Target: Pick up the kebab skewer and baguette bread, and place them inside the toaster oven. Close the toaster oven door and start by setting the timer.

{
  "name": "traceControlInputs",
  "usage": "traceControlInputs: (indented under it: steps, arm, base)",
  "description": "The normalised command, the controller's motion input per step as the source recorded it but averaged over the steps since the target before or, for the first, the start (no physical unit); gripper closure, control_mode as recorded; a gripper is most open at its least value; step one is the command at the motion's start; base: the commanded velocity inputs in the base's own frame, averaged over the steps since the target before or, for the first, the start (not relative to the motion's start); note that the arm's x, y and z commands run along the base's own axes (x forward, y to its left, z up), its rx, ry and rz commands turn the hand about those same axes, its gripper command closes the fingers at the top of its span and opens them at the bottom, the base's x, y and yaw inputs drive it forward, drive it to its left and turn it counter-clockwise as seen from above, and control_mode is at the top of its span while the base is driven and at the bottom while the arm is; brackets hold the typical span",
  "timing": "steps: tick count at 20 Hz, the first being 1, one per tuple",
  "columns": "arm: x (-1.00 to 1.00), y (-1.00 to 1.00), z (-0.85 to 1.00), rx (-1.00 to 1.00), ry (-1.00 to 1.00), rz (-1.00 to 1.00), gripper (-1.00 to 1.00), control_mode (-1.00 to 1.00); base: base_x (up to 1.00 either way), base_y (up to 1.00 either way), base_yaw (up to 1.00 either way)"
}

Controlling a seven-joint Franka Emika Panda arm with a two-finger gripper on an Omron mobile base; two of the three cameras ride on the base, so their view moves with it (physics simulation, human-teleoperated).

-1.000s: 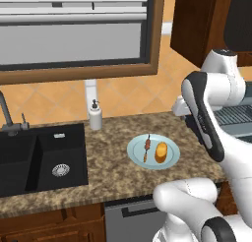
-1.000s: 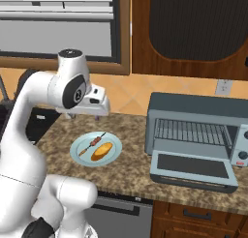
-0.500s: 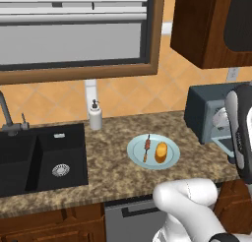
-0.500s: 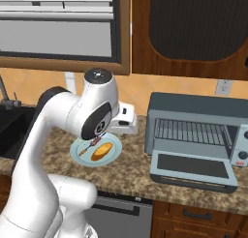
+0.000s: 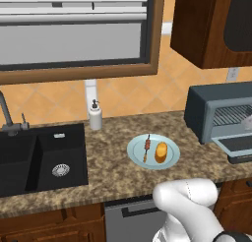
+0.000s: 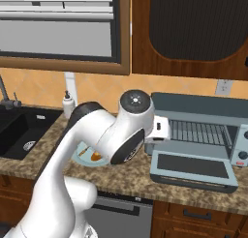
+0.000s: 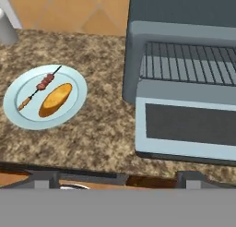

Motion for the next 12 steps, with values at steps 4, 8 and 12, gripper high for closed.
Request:
traceControlInputs:
  steps: [4, 8, 12]
  arm:
    - [0.00, -0.85, 0.00, 0.00, -0.18, 0.00, -1.00, -1.00]
    - [0.00, -0.87, 0.00, 0.00, -0.26, 0.00, -1.00, -1.00]
    - [0.00, -0.88, -0.03, 0.00, -0.19, 0.00, -1.00, -1.00]
  base:
    - [0.00, 0.00, 0.00]
    - [0.00, 0.00, 0.00]
    - [0.00, 0.00, 0.00]
